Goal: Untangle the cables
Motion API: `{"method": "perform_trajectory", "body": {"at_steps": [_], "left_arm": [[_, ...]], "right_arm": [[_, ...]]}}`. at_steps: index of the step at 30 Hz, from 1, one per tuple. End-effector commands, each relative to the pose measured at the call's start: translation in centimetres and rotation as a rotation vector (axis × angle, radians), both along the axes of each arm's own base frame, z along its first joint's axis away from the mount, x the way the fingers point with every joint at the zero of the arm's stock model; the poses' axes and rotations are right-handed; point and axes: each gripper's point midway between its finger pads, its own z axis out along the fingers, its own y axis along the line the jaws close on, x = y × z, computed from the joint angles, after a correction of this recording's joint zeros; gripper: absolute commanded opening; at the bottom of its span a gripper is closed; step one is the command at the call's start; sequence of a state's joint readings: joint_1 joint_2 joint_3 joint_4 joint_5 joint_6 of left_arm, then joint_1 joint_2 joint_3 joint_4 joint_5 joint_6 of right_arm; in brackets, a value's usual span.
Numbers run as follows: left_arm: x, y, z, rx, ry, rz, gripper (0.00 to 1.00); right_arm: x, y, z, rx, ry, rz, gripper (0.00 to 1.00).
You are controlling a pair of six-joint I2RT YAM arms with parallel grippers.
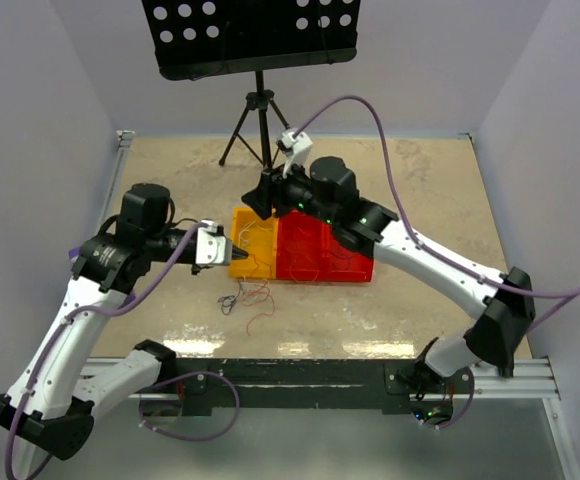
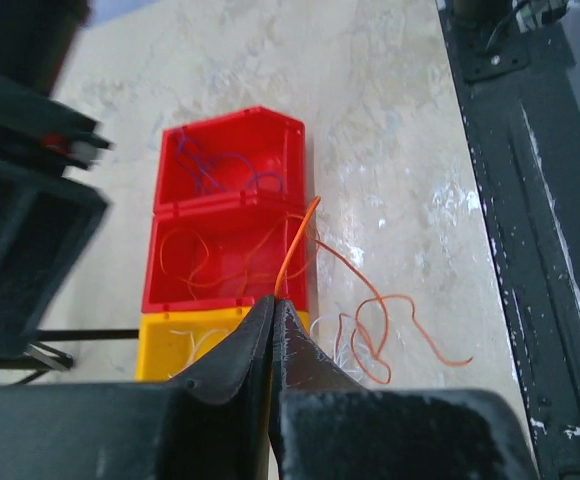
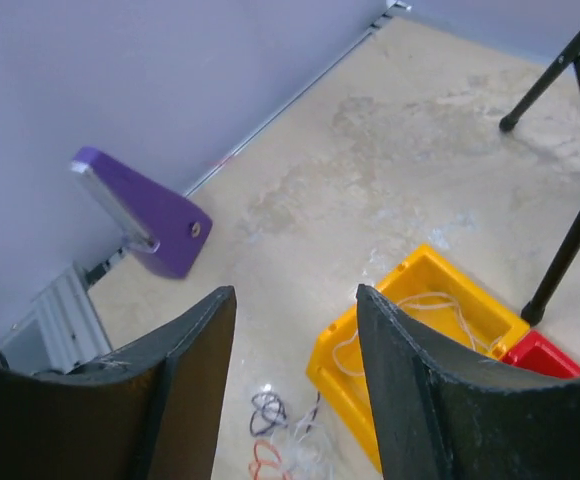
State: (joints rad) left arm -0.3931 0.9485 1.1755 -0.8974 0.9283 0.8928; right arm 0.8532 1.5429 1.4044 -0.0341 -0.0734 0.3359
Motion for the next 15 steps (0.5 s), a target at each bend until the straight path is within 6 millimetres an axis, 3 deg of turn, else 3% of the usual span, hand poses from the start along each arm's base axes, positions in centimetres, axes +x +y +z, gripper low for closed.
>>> {"method": "perform_trajectory", "body": {"at_steps": [1, 7, 15], "left_arm": [[-2.6, -0.4, 5.5, -0.123, -0.044, -0.057, 0.05], [-4.7, 0.2, 9.5, -0.190, -0.192, -0.087, 0.15], [-4.6, 0.5, 12.8, -0.233, -0.299, -0.052, 0.15]], "right_arm": [[-2.7, -0.7, -5.9, -0.061, 0.072, 0.091, 0.57], [-5.6, -0.2, -8.1, 0.011, 0.141, 0.198, 0.59], [-9.5, 2.0, -10.9, -0.006, 0.175, 0.293, 0.61]]}}
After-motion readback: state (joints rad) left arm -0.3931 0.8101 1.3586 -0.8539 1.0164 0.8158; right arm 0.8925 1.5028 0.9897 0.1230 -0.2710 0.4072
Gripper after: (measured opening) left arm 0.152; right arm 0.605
